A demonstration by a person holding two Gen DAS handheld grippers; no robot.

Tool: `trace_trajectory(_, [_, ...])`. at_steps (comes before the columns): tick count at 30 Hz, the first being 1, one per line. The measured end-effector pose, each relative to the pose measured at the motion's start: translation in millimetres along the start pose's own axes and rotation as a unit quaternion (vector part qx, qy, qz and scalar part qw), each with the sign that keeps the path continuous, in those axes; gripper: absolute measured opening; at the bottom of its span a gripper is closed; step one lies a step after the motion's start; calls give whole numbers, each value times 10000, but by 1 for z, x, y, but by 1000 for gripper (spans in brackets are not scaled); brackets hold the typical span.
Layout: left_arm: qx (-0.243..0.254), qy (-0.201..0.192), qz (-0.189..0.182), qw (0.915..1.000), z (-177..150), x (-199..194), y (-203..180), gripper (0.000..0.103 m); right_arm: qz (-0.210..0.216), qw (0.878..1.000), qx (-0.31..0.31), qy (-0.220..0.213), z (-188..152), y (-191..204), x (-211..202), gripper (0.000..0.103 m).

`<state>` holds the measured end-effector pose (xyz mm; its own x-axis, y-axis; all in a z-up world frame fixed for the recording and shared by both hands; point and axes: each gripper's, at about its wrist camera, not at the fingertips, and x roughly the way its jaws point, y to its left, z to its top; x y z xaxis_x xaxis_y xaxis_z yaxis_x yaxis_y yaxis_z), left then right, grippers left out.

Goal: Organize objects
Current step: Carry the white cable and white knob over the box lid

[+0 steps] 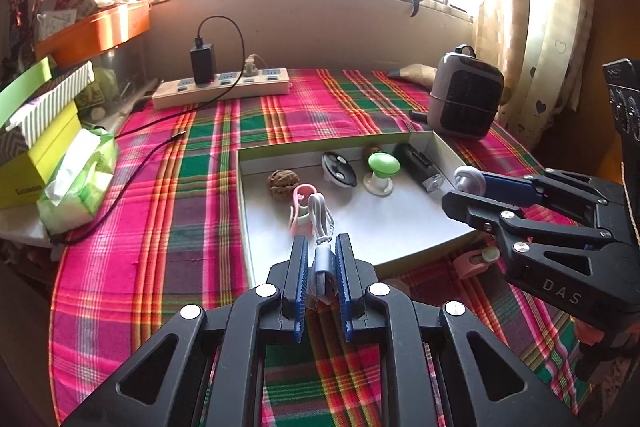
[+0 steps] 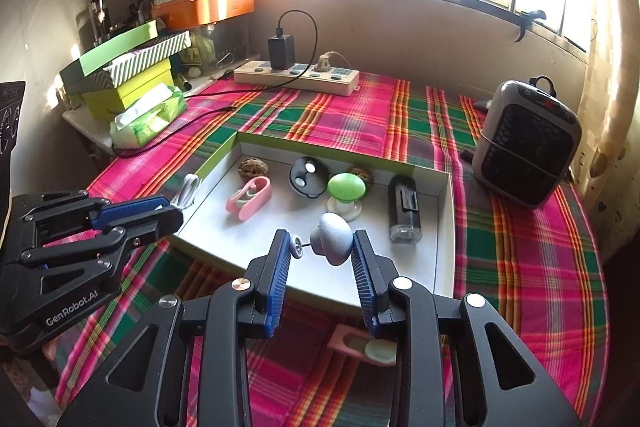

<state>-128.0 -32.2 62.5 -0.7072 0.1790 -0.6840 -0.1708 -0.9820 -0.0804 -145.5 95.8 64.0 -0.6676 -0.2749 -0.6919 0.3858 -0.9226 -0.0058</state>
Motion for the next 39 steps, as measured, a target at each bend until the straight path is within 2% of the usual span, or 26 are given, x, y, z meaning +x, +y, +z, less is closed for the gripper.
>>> trace_trajectory(10, [13, 161, -154, 9998, 12, 24, -4, 12, -175, 9992, -142, 332, 13, -15, 35, 33])
trace_trajectory(19, [61, 299, -233, 9993, 18, 43, -11, 12, -125, 9984, -93, 538, 12, -32, 53, 33])
trace_trajectory(39, [100, 549, -207, 9982, 24, 81, -18, 12, -38, 9967, -185, 784, 11, -38, 84, 33])
